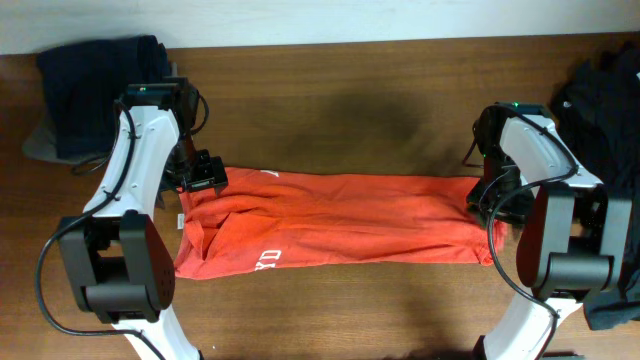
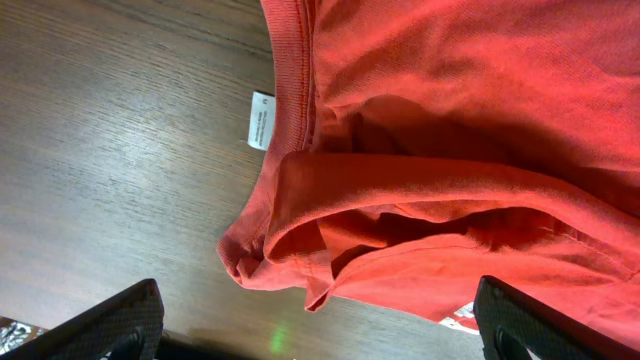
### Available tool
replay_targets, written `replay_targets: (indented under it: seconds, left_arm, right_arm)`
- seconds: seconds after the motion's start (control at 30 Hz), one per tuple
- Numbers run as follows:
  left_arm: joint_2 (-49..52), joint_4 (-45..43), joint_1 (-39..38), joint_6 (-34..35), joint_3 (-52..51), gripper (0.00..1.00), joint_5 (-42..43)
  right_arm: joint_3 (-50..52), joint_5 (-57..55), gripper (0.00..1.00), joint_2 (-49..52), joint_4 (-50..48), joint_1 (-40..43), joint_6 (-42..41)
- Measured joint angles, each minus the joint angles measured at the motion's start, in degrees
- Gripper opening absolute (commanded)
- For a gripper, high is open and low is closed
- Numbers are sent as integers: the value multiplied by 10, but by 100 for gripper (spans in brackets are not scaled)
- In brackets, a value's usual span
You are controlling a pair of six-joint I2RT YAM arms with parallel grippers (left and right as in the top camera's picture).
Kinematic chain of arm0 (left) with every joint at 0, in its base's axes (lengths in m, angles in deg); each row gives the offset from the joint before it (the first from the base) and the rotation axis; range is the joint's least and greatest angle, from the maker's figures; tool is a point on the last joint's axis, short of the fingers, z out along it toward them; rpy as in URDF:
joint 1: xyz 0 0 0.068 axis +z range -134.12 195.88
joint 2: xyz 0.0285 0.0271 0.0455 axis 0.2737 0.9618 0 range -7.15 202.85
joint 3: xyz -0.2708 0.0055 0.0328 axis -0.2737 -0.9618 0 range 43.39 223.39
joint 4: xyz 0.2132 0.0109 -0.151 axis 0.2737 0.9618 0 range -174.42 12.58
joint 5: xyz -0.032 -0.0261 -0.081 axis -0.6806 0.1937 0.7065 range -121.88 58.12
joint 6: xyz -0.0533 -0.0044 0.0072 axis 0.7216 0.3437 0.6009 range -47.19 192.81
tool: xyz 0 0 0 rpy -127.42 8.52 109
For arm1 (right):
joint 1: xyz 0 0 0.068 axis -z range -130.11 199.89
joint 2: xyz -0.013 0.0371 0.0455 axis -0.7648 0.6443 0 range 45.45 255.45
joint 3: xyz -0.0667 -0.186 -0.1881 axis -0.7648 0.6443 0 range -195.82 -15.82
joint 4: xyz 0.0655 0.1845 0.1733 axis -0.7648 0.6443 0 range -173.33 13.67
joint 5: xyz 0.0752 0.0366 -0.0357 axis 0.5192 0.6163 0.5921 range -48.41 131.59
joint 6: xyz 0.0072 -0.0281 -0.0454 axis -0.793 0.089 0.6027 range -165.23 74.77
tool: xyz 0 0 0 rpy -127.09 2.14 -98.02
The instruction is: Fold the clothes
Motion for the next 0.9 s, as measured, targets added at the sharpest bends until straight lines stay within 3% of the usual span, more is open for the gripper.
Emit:
replay_targets:
  seconds: [0.23,0.43,0.57,0.6,0.63,0.67,0.77,0.83,0.9]
  left_arm:
    - [0,-1,0,-3,0,98,2]
    - [0,-35,-2,-64,0,97,77]
    - [0,-56,-20,-121,0,89,147]
    - [0,-60,-27,-133,0,79,162]
    - [0,-62,-37,-139,0,71,175]
    - [0,-64,-47,-146,0,61,186]
    - [0,-70,-82,-161,0,31,213]
    - [0,-83,-110,-157,-6,13,226]
    - [0,-110,-138,-146,-23,1,234]
  right_arm:
    - [0,14,99,0,-3,0,55]
    - [0,144,99,0,-48,0,176]
    - [0,258,99,0,-69,0,268]
    - [0,284,100,0,-70,0,287]
    - [-1,313,96,0,-71,0,310]
    - [-1,334,85,0,-72,0,327]
    - [-1,381,32,0,-79,-2,360]
    - [-1,397,15,0,-84,-5,371]
    - [-1,405,4,0,-90,-13,379]
